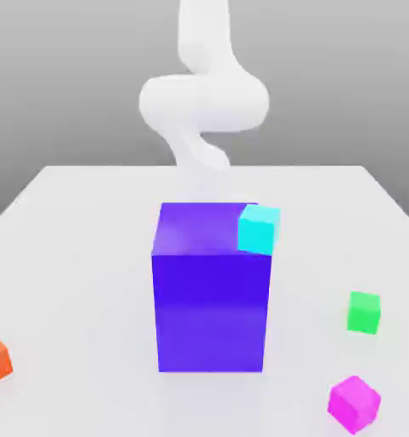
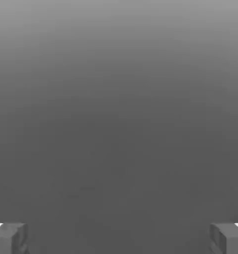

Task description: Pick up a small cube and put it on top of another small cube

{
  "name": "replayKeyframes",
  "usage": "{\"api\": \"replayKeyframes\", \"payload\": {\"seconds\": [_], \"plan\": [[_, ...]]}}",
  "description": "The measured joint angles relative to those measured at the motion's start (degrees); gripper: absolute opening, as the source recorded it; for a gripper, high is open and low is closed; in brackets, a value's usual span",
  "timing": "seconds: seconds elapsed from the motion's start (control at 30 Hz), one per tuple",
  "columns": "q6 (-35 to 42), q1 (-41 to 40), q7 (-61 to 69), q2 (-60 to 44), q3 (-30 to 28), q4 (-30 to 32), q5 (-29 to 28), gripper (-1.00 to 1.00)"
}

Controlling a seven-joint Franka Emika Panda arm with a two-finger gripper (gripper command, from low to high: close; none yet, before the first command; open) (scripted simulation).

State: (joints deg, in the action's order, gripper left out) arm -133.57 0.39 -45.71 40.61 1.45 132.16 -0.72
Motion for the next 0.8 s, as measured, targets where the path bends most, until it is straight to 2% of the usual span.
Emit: {"api": "replayKeyframes", "payload": {"seconds": [0.5,0.8], "plan": [[-10.8,3.5,-0.1,-31.5,8.0,2.3,-5.6,0.0],[-17.2,8.0,0.2,-50.1,10.4,3.6,-8.3,0.0]]}}
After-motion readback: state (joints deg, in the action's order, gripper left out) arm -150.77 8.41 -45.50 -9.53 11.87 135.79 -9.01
